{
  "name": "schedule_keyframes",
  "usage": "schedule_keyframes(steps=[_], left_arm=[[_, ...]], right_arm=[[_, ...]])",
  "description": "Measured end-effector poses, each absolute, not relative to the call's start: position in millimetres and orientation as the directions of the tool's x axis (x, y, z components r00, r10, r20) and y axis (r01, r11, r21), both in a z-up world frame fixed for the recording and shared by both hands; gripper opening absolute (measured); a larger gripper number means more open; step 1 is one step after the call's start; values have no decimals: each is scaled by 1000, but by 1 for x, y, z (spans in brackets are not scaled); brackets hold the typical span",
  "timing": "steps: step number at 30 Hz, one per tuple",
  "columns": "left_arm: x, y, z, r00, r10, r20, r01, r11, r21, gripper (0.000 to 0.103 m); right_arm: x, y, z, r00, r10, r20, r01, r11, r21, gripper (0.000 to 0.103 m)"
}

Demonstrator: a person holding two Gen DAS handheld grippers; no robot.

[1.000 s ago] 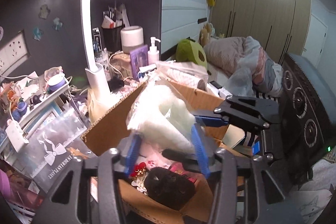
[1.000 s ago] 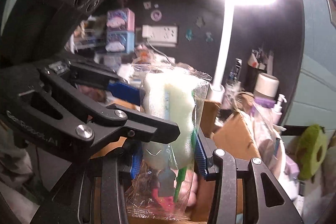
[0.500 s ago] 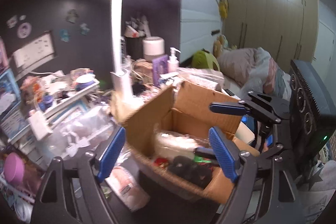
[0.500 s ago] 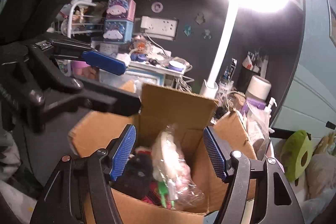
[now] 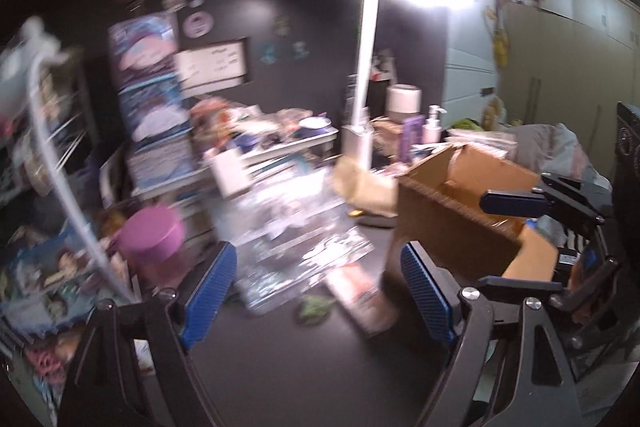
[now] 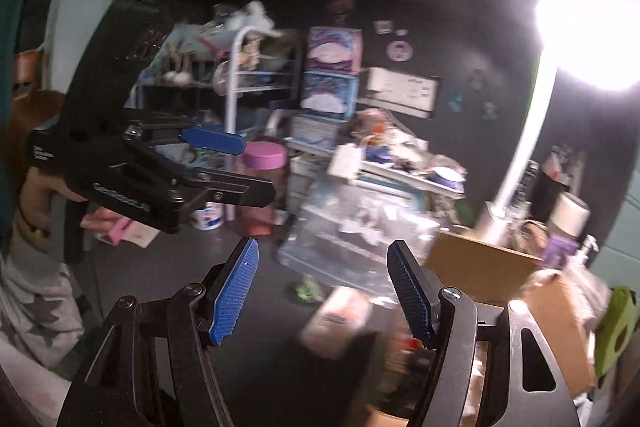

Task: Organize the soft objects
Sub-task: 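Grasp the green jelly cup with the left gripper while the right grasps the pink-wrapped roll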

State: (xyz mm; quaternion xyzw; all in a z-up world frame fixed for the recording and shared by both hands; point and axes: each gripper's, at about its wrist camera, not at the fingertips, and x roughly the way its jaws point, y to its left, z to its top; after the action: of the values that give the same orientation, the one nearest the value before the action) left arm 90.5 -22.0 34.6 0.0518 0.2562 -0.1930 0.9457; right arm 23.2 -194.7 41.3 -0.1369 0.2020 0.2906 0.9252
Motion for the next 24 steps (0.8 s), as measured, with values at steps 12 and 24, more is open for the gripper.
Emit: schedule_keyframes(steps=[12, 24], left_arm=[[109, 45, -30, 761, -287, -581, 308, 949, -65, 82], [152, 27, -72, 674, -319, -666, 342, 934, -100, 82]], right_arm=[[48, -122, -29, 672, 432, -602, -596, 798, -93, 64], [101, -141, -104, 686, 214, -695, -430, 890, -152, 62]])
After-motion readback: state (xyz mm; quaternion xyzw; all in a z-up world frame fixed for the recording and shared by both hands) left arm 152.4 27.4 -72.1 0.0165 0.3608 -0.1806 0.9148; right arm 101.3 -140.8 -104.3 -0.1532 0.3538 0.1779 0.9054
